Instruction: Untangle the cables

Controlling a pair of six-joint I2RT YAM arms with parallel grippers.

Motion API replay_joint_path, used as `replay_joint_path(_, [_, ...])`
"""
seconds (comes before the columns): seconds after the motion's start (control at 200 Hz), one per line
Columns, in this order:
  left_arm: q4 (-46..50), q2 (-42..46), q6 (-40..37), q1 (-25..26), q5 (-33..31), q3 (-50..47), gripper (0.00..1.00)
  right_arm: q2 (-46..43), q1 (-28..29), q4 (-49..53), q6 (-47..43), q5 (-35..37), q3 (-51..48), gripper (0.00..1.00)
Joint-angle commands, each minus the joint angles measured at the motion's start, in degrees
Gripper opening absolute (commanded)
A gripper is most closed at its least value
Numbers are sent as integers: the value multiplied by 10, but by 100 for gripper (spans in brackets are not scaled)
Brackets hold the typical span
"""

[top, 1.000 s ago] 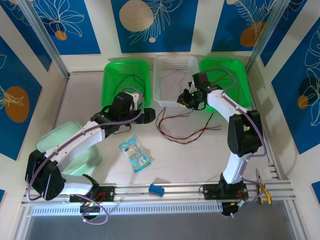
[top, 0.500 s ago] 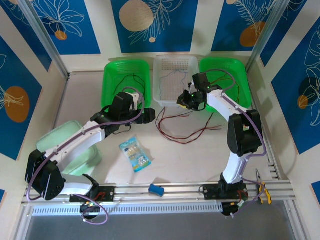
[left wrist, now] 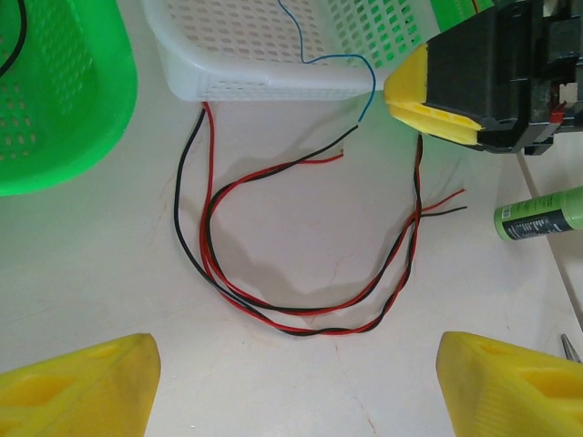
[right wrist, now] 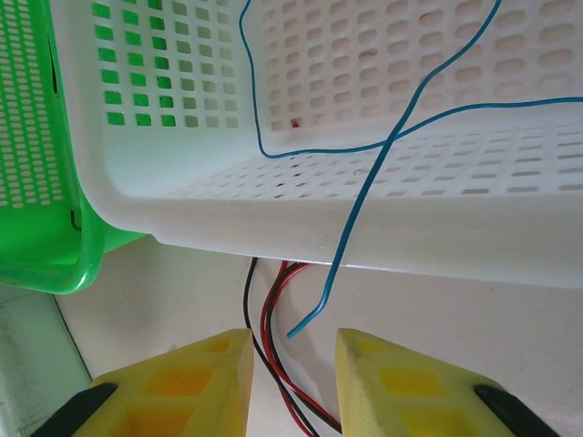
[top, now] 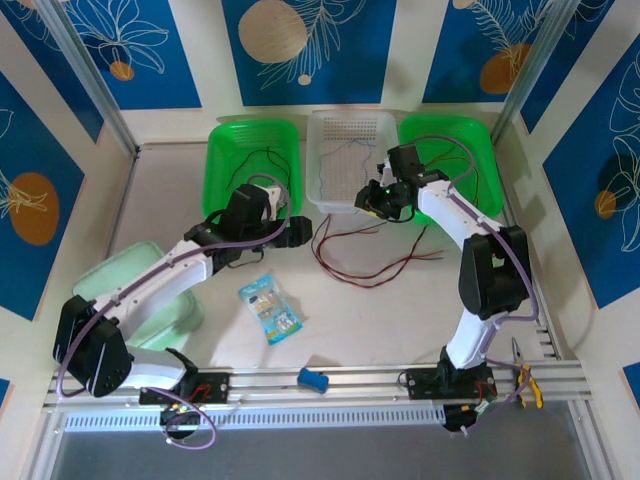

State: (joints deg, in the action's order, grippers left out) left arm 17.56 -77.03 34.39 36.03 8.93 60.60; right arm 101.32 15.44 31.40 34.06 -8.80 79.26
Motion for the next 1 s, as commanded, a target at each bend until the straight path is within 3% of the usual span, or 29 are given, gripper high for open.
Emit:
replay_joint_path(0.0, [-3, -2, -9, 6, 5, 19, 80, -17, 5, 14, -13, 12, -11, 31])
replay_joint_path(0.8, [5, 9, -11, 5, -5, 14, 80, 55, 7, -3, -7, -24, 31, 22])
replay_joint_path(0.89, [6, 8, -11, 5, -5, 15, 80, 55, 7, -3, -9, -23, 33, 17])
replay_joint_path(0.995, [7, 7, -12, 6, -4, 16, 79, 48, 7, 2, -11, -26, 36, 2])
